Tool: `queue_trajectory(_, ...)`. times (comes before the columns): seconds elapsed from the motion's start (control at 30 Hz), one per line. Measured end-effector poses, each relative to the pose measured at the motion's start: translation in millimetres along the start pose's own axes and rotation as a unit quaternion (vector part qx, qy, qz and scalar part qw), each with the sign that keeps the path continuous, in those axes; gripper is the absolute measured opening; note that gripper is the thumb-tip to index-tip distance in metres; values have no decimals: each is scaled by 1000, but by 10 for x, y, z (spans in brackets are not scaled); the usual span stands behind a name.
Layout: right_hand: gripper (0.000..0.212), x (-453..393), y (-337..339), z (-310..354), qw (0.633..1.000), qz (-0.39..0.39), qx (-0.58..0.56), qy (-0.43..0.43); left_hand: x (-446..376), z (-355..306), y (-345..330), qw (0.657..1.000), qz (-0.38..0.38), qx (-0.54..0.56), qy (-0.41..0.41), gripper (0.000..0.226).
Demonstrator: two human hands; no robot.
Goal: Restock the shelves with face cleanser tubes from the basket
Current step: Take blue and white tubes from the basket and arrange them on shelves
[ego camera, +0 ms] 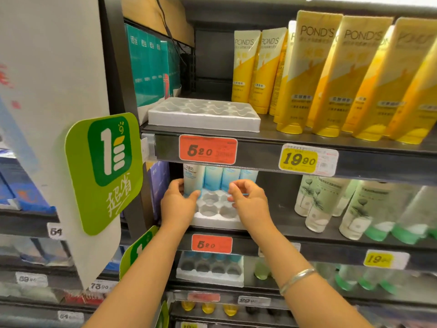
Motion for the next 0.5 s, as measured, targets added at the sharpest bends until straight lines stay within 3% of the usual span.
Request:
queue_trajectory(0.13, 17, 247, 261, -52, 999, -28, -27, -21, 255, -128, 65, 999, -14, 10, -32, 51)
queue_trajectory(0.23, 18, 500, 482, -122, 995, -65, -52, -46, 471, -207, 128, 998, 12, 33, -55, 40)
queue_trajectory(0.37, 18, 967, 808, -340, 984, -135, -80, -90, 801, -323, -82, 981, 127, 124, -73, 14)
queue_trajectory(0.5, 17, 1552, 1160, -711, 966, -195, -70, -155, 1180, -238, -584, 947, 269, 169, -38, 17)
Point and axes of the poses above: each hand's wrist, its own x-axis away from the middle knuckle, its own y-axis out of the back of the hand, z = x × y, the point moved 6 cm from there along -x, towards the middle knuckle, and after that the axes turned 3 degrees about z, right-handed, at the moved point
